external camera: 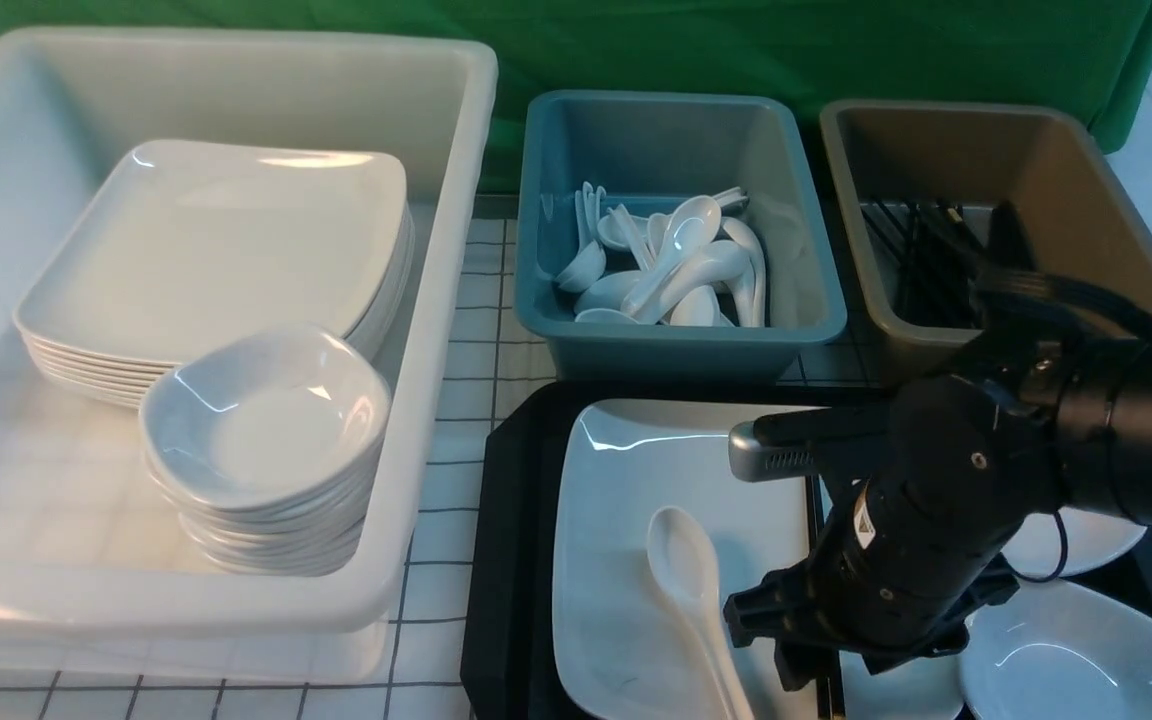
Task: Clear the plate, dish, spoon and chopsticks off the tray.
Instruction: Use the right arm to grab a pair of chopsticks from the plate, then use the right arm to put the chopsticks into the small storage box on the right
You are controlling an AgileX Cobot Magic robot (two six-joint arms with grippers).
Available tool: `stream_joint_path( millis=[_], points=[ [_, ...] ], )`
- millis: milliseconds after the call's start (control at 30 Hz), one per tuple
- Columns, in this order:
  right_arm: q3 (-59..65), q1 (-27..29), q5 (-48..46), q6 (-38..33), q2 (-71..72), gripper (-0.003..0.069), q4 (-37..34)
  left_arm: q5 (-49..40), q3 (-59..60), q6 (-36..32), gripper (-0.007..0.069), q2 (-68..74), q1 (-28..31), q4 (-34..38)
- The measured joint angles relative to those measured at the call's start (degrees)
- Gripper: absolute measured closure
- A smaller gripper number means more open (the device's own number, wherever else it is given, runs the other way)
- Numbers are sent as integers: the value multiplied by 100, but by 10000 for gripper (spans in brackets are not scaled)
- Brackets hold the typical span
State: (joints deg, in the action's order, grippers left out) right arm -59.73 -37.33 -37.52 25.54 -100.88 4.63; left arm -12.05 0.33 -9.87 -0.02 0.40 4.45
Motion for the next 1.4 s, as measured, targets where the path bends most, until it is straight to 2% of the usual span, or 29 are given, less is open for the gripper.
stream_joint_path(
  millis=[200, 300, 333, 367, 433, 700, 867, 1000, 1067, 1100, 1133, 1167, 1300, 1400],
  points=[
    [-18, 0, 57, 118, -315, 191, 33, 0, 0, 0, 603, 0, 0, 0],
    [-39, 0, 7, 106, -333, 317, 53, 0, 0, 0, 603, 0, 0, 0],
    [-44, 0, -35, 102, -333, 386, 53, 0, 0, -6, 603, 0, 0, 0],
    [-49, 0, -55, 102, -333, 399, 53, 0, 0, -6, 603, 0, 0, 0],
    [-92, 0, -192, 95, -346, 498, 39, 0, 0, -2, 603, 0, 0, 0],
    [-364, 0, -993, -134, 113, 489, -2, 0, 0, -2, 603, 0, 0, 0],
    [-580, 43, -1569, -611, 1044, 489, -2, 0, 0, -2, 603, 0, 0, 0],
    [-938, 513, -1478, -942, 1716, 489, -7, 0, 0, -2, 603, 0, 0, 0],
    [-1246, 1000, -1211, -1092, 1810, 489, -2, 0, 0, -2, 603, 0, 0, 0],
    [-1246, 1048, -1212, -1105, 1810, 489, -2, 0, 0, -2, 603, 0, 0, 0],
    [-1493, 1501, -815, -1170, 1765, 489, 10, 0, 0, -2, 603, 0, 0, 0],
    [-1493, 1553, -815, -1172, 1756, 489, 10, 0, 0, -2, 603, 0, 0, 0],
    [-1926, 2577, 858, -1273, 1220, 489, 38, 0, 0, -2, 603, 0, 0, 0],
    [-2000, 2815, 1548, -1273, 923, 489, 38, 0, 0, -2, 603, 0, 0, 0]
  ],
)
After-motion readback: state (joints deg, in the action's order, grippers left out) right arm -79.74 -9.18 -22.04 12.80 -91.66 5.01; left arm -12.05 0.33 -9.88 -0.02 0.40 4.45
